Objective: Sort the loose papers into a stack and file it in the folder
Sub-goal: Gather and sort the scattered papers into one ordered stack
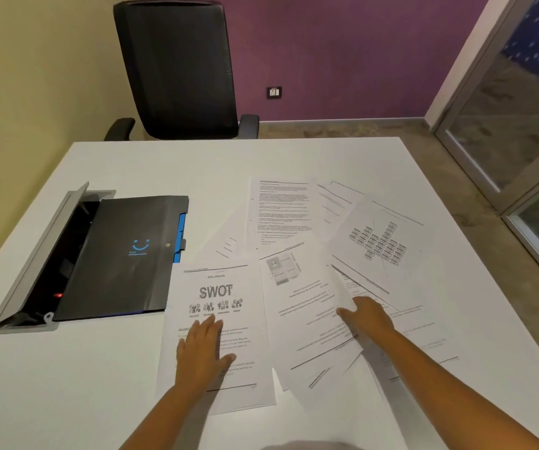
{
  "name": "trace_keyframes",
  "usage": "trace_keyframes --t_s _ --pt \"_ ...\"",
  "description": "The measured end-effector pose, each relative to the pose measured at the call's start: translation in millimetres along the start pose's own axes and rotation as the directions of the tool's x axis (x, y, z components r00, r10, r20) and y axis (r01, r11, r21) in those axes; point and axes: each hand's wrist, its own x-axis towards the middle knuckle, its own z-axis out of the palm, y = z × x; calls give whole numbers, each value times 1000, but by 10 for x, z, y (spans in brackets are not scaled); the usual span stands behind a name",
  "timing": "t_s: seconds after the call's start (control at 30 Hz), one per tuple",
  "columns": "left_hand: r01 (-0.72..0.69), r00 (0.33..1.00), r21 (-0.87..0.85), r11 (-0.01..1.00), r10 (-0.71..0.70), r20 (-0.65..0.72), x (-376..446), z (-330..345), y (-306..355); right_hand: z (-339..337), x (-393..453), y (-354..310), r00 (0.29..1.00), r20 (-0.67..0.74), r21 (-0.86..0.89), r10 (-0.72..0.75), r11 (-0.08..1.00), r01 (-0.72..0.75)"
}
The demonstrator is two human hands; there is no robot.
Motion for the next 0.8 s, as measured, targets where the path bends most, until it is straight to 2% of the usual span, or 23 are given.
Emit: trace_keyframes --t_s 0.1,0.2,0.3,0.4,0.5,0.6,0.67,0.77,0.8 --pt "4 999 11 1000 -3 -37 25 5 0 -40 -66 -20 983 -178 -69 -49 997 37" --pt "-5 995 -13 1000 4 -99 20 -15 -2 -122 -117 -3 894 -415 -71 -169 986 153" --pt "-32 987 -92 995 18 -158 28 -53 32 -240 -132 22 849 -489 60 -203 962 265" --pt "-113 978 -318 941 49 -205 41 -135 181 -363 -183 36 820 -558 292 -124 896 335" --pt "-114 988 -563 819 34 -151 29 -299 432 -474 -202 34 823 -568 522 -15 766 375" --pt "-29 997 -740 673 73 28 58 -432 684 -509 -174 -46 878 -465 712 114 638 294" --pt "102 981 -860 499 93 170 73 -514 842 -455 -169 -150 918 -372 767 137 603 221" --pt "366 922 -920 140 78 378 115 -598 970 -290 -171 -319 968 -202 818 147 569 85" --pt "401 909 -911 100 75 409 137 -600 975 -240 -174 -367 980 -134 842 147 539 34"
